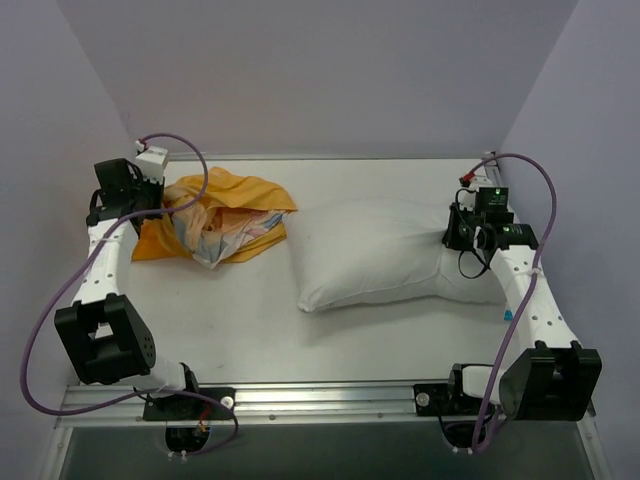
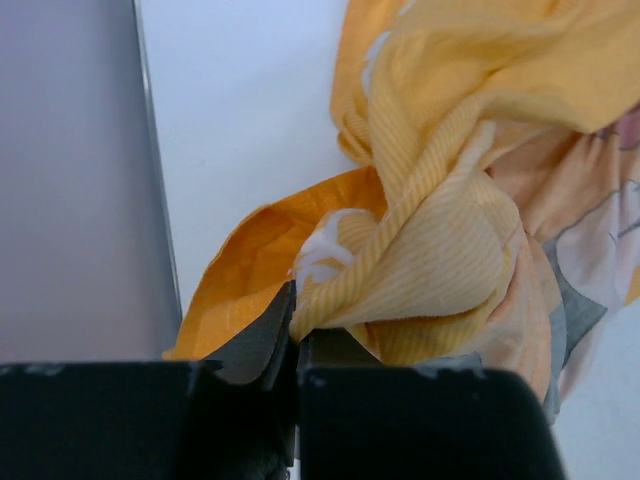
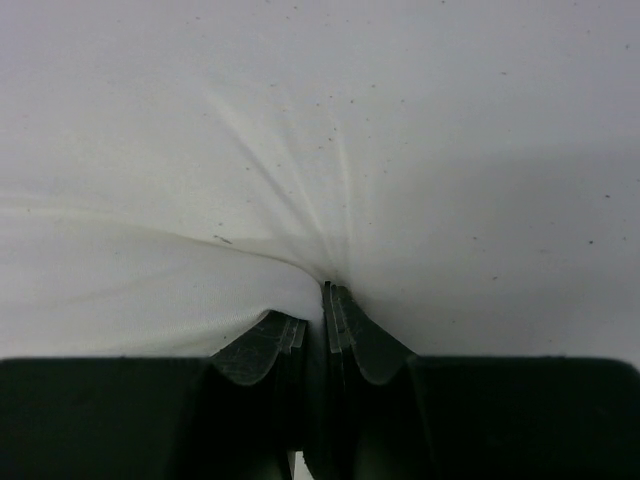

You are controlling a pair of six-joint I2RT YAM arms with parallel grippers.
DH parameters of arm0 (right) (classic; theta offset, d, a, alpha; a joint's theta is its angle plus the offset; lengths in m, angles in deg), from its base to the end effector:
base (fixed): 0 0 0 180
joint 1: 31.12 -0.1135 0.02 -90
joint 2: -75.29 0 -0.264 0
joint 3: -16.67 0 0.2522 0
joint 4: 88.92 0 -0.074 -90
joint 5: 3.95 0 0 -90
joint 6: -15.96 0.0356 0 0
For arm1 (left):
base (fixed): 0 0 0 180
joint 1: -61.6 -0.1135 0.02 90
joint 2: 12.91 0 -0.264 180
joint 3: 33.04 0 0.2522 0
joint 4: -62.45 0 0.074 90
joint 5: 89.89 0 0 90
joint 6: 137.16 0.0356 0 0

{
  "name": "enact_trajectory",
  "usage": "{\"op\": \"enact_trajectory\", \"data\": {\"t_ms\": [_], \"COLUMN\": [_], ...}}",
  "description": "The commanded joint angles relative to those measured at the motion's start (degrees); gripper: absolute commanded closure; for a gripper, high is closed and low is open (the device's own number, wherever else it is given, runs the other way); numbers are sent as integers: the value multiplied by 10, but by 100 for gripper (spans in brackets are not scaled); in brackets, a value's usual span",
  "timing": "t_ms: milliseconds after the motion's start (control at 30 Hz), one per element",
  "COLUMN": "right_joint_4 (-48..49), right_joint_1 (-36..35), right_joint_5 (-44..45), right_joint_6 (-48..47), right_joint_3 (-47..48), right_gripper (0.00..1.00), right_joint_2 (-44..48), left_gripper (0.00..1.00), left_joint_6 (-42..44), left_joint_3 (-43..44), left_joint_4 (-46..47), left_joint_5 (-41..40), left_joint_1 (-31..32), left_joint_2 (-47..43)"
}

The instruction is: Remove the pillowcase from the pillow

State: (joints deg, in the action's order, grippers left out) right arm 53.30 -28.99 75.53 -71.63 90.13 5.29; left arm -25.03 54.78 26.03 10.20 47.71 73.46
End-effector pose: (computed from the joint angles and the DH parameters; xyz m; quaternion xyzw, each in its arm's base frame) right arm 0.2715 -0.0036 0.3153 -0.0079 0.8815 0.0822 0.4648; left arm 0.3362 0.0767 0.3209 0.1040 0.8783 0.0681 0.4618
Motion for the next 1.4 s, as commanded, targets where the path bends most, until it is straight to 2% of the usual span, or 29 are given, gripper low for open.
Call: {"op": "enact_trajectory", "data": {"t_ms": [0, 133, 167, 300, 400, 567, 700, 800, 833, 867, 900, 933, 967, 1000, 1100, 1233, 1267, 1367], "right_joint_4": [49, 83, 118, 205, 214, 210, 222, 216, 214, 214, 212, 202, 194, 185, 138, 67, 58, 33], "right_joint_1": [2, 11, 19, 83, 117, 170, 172, 147, 141, 138, 134, 127, 123, 118, 97, 87, 86, 86], "right_joint_5": [0, -2, -6, -35, -15, -30, -88, -96, -95, -95, -97, -98, -98, -86, -49, -13, -9, 15], "right_joint_6": [29, 57, 83, 159, 172, 171, 183, 180, 181, 182, 183, 184, 180, 175, 149, 138, 138, 145], "right_joint_3": [26, 20, 11, -41, -35, -35, -51, -68, -71, -77, -78, -75, -71, -58, -17, 25, 30, 34], "right_gripper": [100, 100, 100, 100, 100, 100, 100, 100, 96, 86, 70, 21, 2, 0, 0, 0, 0, 0], "right_joint_2": [-18, -8, 1, 46, 61, 76, 66, 56, 55, 56, 53, 51, 50, 50, 52, 41, 38, 32], "left_gripper": [98, 98, 98, 98, 98, 98, 98, 97, 92, 55, 14, 6, 6, 6, 6, 6, 6, 6], "left_joint_6": [1, -6, -4, 14, 41, 53, 45, 48, 67, 85, 104, 136, 147, 152, 112, 15, -1, -30], "left_joint_3": [-5, 15, 17, 4, -14, -44, -45, -39, -38, -37, -33, -25, -21, -18, -4, 13, 24, 31], "left_joint_4": [22, 2, -1, 3, 3, 8, -15, -63, -79, -130, -160, -188, -236, -251, -250, -220, -226, -258], "left_joint_5": [26, 9, 8, -30, -43, -41, 16, 76, 98, 123, 168, 186, 205, 220, 221, 100, 49, 9], "left_joint_1": [16, 19, 19, 13, 4, 3, 13, 39, 47, 58, 83, 95, 103, 106, 104, 94, 85, 41], "left_joint_2": [-32, -36, -38, -45, -46, -65, -64, -65, -66, -66, -66, -67, -68, -73, -102, -138, -139, -145]}}
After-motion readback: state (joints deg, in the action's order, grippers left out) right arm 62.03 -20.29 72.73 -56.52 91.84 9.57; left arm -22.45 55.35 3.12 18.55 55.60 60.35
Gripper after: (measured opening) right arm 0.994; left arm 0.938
